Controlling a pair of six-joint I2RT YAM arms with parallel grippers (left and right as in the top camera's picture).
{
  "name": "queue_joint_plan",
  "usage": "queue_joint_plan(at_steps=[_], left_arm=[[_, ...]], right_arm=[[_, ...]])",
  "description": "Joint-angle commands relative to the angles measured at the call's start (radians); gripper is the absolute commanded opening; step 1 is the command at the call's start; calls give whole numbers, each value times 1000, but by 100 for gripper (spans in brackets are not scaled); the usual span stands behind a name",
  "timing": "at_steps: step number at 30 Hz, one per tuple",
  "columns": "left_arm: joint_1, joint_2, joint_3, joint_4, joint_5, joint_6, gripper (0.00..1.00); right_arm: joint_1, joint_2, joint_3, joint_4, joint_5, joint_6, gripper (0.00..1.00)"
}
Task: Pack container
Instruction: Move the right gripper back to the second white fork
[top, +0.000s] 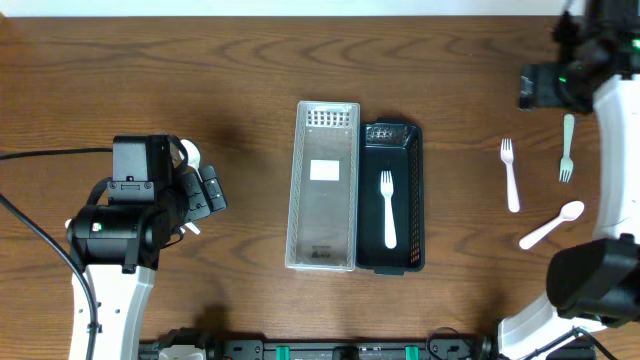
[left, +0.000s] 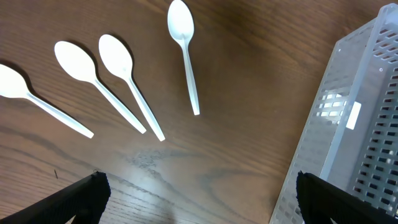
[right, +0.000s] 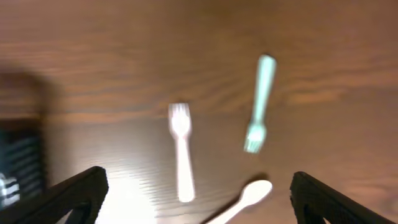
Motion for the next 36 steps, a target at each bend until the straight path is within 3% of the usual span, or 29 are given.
queue_joint_plan(at_steps=[1,10,20,24,26,30,36], left_arm=[[6,1,20,-2,-11,-9,98],[6,1,20,-2,-11,-9,98],[6,1,20,-1,-11,-9,98],[6,1,20,-1,-11,-10,98],[6,1,20,-1,-11,-10,98],[6,1,20,-1,-11,-10,98],[6,1,20,-1,-11,-10,98]], right_arm=[[-49,11,-110,53,-4,-61,98],[-44,101,-389,261,-12,-74,99],[-39,288,-397,297,-30,-87,94],[-39,307,-397,299,-31,-83,88],[-39,308,-397,298,-47,-83,80],[-39,308,-397,298,-87,-74,50],[-39,308,-397,298,-109,-61,26]])
